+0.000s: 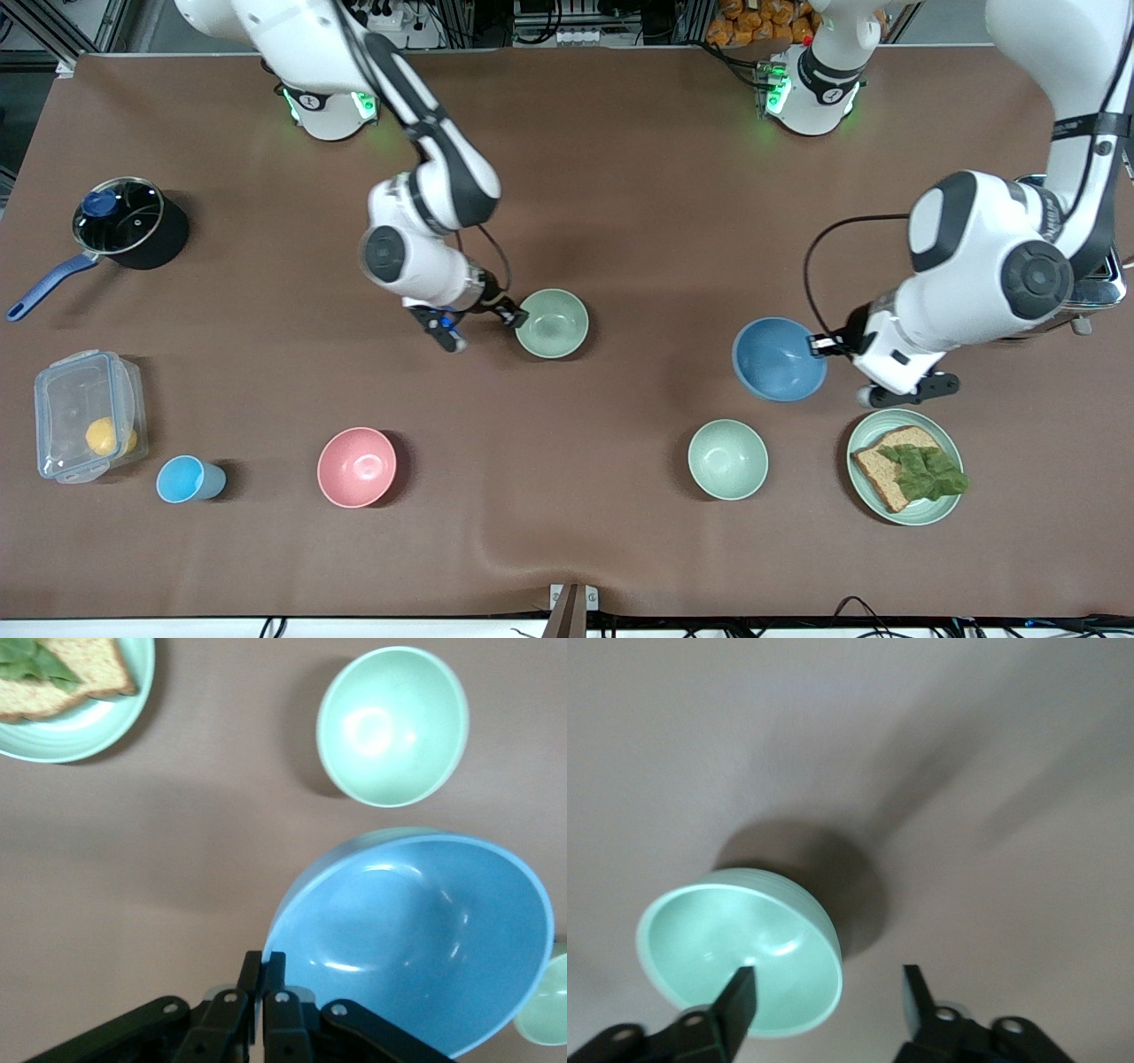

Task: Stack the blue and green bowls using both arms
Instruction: 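Set the green bowl mid-table with the right gripper while the left carries the blue bowl, then lower the blue bowl into the green bowl with the left gripper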

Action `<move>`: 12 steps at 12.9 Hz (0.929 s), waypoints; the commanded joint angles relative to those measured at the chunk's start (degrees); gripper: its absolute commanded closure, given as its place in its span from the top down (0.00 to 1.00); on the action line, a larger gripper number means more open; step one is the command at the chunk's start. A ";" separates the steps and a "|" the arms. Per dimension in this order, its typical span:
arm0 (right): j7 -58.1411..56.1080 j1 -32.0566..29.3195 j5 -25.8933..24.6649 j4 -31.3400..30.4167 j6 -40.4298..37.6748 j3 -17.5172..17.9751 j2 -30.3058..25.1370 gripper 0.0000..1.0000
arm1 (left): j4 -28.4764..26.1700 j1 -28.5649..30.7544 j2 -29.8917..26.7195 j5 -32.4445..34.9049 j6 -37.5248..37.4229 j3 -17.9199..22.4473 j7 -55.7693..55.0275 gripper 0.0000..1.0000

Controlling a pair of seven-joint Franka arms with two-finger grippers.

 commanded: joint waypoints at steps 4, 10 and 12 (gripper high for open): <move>12.20 -2.36 1.45 0.66 4.71 -0.56 0.22 1.00 | 6.73 -9.18 5.44 -0.65 -0.38 -0.01 -12.36 0.00; 23.49 1.95 1.01 6.56 12.89 -0.56 11.48 1.00 | 8.23 -15.51 9.31 -0.56 4.80 0.17 -23.54 0.00; 23.94 1.79 1.01 6.47 13.62 -0.56 12.19 1.00 | 8.23 -18.06 10.72 -0.38 8.13 0.34 -27.49 0.00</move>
